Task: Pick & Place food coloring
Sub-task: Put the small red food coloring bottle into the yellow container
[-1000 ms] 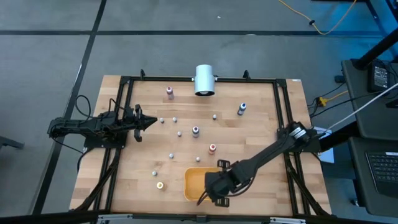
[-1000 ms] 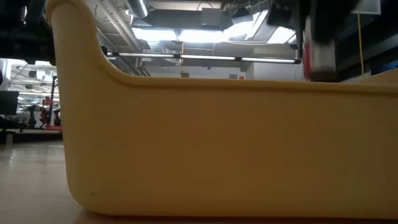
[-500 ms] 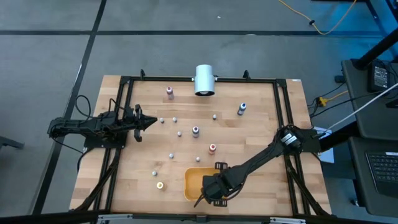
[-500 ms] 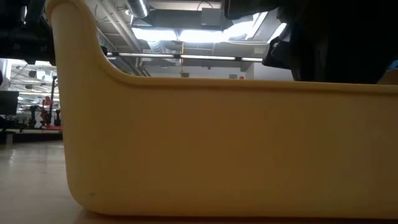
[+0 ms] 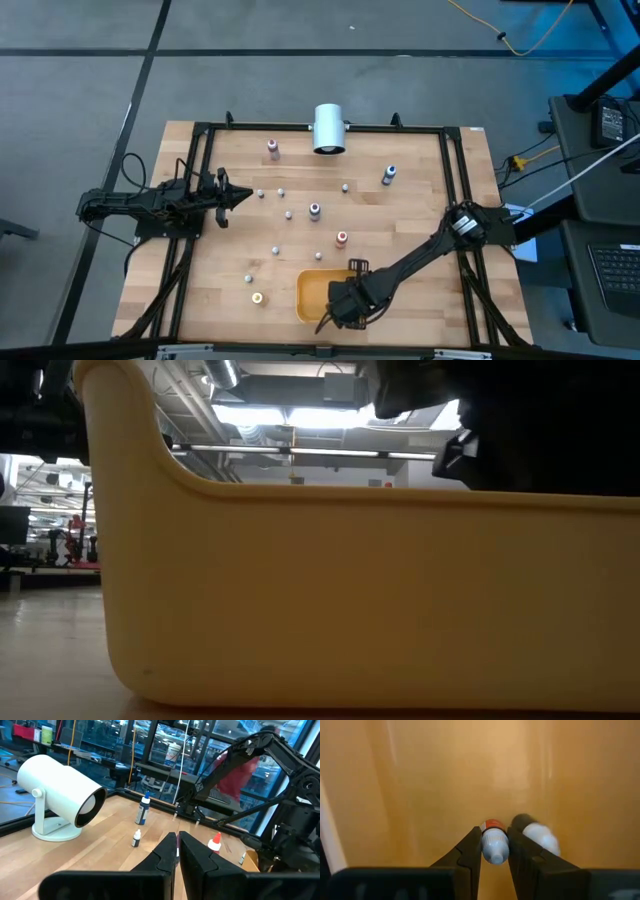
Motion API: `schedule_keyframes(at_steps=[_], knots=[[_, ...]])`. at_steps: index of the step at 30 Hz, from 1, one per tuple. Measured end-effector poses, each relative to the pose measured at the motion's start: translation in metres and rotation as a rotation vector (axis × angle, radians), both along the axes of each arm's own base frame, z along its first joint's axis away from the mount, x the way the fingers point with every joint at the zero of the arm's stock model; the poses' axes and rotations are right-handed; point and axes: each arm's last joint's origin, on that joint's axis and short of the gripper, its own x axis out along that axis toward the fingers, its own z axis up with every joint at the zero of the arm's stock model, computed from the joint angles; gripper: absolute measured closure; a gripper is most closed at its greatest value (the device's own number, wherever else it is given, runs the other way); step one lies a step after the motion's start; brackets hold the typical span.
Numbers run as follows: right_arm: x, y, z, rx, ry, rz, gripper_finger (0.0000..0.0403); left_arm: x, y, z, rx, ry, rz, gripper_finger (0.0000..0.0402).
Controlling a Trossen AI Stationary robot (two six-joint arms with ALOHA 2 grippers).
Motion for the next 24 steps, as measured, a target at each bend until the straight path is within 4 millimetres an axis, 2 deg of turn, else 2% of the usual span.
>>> schedule_keyframes(at_steps=[18,24], knots=[[-0.0025,0.0027,-0.0013,-0.011,-0.012,-0.035,0.0320,0.0000,0.0000,0.0000,0.000,0.000,0.000,0.0384],[-0.0027,0.0027,-0.0015,-0.006,-0.009,-0.044,0.0301,0.0000,0.0000,0.0000,0.000,0.000,0.000,0.0384]])
